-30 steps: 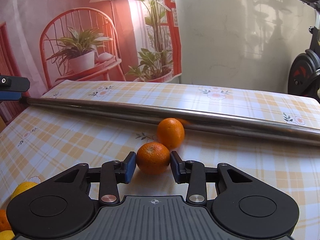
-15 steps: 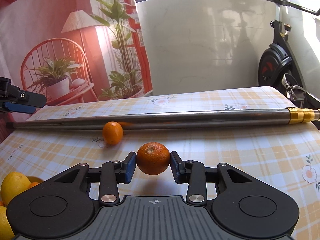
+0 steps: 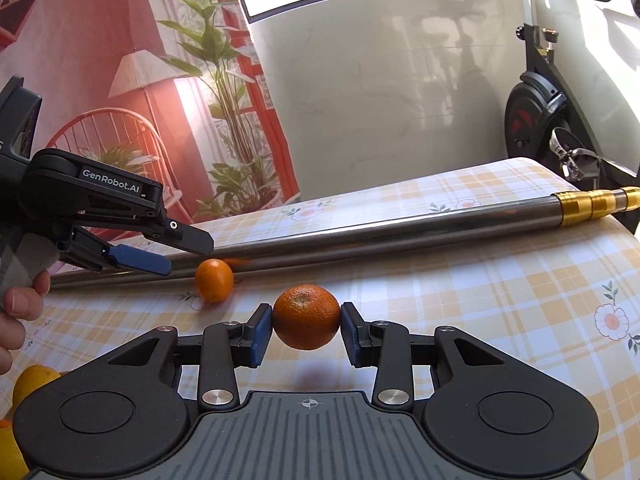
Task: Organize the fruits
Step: 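Grasp a tangerine with the right gripper while the left grasps another tangerine, then carry both tangerines over the white plate with both grippers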
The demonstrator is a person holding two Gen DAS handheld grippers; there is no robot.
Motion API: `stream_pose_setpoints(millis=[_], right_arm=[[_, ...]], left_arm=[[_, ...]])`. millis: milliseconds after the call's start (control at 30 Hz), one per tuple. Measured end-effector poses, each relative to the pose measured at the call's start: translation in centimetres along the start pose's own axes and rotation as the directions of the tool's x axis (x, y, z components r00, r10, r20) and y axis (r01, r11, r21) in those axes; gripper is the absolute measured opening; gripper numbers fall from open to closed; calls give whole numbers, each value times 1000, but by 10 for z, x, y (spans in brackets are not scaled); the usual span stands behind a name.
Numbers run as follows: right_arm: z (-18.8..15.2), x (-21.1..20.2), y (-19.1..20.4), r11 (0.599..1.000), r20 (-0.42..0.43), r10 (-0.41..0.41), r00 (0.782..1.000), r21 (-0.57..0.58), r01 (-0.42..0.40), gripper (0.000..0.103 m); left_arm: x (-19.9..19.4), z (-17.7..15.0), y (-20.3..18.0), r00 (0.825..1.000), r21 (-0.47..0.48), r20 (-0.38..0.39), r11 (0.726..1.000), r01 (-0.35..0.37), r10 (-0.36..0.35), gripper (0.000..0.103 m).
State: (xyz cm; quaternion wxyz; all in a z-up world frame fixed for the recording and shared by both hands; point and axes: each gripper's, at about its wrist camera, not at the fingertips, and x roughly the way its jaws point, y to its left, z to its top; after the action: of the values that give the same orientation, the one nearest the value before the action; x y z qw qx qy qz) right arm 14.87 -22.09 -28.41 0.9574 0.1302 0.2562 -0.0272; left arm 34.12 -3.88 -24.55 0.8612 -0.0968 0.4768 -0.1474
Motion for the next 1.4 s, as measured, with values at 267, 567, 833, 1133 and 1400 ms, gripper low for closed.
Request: stream_pose_setpoints(millis=[267,567,833,1133,1400], right_arm=[[0,-4,-6,1000,12,23,1000,12,-23,34],[1,-6,-9,999,12,33,999,15,-33,34],[2,-7,-11,999,18,41,999,17,-41,34],[-1,-13,-12,998,40,58,998,10,-59,34],[-4,-22,-11,993,14,53,998,102,-54,34]], left_arm=[[20,0,3,998,-10,-37,999,-44,43,57],[16,-3,-5,999,42,-34,998,-39,40,38],[-30,-18,-15,1000,164,9,986,-4,3,38],[-111,-61,-11,994,260,69,963,65,-85,38],[-168,-102,15,983,237,160,970,48,-88,38]])
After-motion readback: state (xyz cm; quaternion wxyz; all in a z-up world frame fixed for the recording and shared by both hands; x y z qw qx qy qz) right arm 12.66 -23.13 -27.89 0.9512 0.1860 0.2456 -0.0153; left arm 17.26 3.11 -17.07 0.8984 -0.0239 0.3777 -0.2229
